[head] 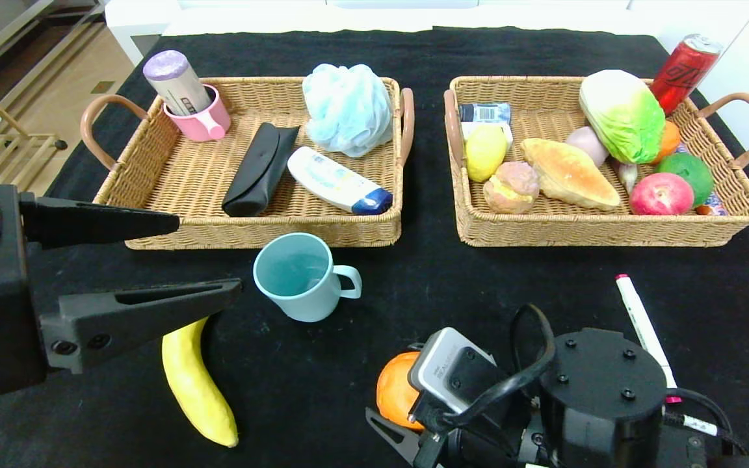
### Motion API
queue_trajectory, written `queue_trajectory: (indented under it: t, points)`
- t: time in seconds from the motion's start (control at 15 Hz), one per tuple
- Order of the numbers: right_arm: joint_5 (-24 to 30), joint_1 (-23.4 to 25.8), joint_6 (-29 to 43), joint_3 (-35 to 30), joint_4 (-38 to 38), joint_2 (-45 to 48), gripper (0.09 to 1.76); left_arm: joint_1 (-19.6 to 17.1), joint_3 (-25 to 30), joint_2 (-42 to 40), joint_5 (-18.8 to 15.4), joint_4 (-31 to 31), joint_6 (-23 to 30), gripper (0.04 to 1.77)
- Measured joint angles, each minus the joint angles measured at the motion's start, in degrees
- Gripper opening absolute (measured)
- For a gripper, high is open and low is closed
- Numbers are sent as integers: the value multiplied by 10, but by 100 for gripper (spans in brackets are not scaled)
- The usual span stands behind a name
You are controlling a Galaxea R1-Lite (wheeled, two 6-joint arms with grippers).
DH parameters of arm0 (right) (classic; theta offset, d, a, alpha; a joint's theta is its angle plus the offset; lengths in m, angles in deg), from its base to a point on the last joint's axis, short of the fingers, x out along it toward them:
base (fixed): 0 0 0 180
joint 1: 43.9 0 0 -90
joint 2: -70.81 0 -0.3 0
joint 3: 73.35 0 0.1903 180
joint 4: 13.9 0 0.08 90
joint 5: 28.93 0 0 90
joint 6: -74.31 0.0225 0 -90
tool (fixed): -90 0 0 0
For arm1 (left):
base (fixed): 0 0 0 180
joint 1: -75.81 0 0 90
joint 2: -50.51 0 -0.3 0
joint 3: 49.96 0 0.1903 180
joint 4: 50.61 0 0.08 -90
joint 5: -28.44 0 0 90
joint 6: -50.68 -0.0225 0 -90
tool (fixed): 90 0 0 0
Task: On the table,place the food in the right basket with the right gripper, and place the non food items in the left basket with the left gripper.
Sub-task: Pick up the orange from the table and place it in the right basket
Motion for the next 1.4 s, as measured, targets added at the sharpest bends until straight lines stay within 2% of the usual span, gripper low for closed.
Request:
queue_trajectory:
  t: [0.33, 0.6, 1.0, 1.4]
  points:
    - [0, 26, 0, 11, 3, 39, 124, 0, 0, 0, 0, 0, 0, 172]
    - [1, 65, 0, 43, 17, 71, 124, 0, 0, 0, 0, -2, 0, 172]
    - [8, 145, 0, 155, 93, 107, 124, 0, 0, -1, 0, -1, 0, 172]
    - [10, 217, 1, 254, 159, 97, 124, 0, 0, -2, -1, 0, 0, 172]
